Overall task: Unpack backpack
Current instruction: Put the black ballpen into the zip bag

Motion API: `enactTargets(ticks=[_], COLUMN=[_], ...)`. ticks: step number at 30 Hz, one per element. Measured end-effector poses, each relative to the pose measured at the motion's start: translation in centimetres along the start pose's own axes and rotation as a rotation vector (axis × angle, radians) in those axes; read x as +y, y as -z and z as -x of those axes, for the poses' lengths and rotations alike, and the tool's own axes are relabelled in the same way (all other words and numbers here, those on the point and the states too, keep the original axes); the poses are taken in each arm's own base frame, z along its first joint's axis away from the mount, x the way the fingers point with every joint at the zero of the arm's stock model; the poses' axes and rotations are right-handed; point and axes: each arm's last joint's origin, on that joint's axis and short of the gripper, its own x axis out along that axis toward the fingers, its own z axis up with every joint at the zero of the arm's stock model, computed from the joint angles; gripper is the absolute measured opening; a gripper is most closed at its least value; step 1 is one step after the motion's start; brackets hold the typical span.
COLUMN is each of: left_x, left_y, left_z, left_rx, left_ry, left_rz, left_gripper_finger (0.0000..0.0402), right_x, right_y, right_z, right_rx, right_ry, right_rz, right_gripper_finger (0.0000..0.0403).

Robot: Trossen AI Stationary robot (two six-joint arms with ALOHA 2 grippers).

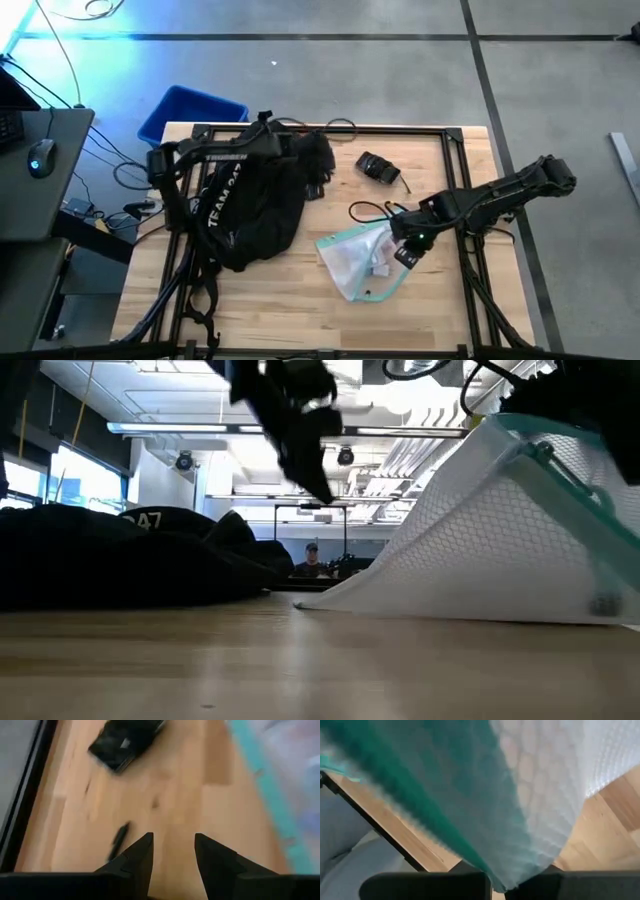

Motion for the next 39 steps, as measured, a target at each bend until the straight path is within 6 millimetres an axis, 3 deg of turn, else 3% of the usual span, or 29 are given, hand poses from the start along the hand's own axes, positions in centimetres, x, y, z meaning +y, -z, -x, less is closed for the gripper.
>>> enactTargets(ticks=[5, 9, 21, 28, 39], left_x=[3.4, 4.9, 7.2, 7.2, 7.4], left_y=[2.6, 3.6, 4.1, 4.6, 3.5], left_z=[-4.5, -6.4, -6.8, -8.9, -10.1], left_rx=[0.131, 0.201, 0.194, 0.195, 0.139], left_ry=[0.083, 0.073, 0.078, 0.103, 0.098], left_rz=[-0.04, -0.143, -0.423, -0.42, -0.415], left_gripper_finger=[0.0125, 0.0125, 0.011, 0.0086, 0.0105], right_x=[0.3, 0.5, 1.7, 1.9, 1.9], right_y=[-0.3, -0.5, -1.6, -1.8, -1.7], right_z=[0.0, 0.0, 0.3, 0.4, 0.4], right_rx=[-0.049, -0.078, -0.244, -0.28, -0.268], right_ry=[-0.018, -0.037, -0.151, -0.168, -0.173], right_rz=[0.005, -0.069, -0.297, -0.304, -0.291], right_gripper_finger=[0.0, 0.0, 0.0, 0.0, 0.0])
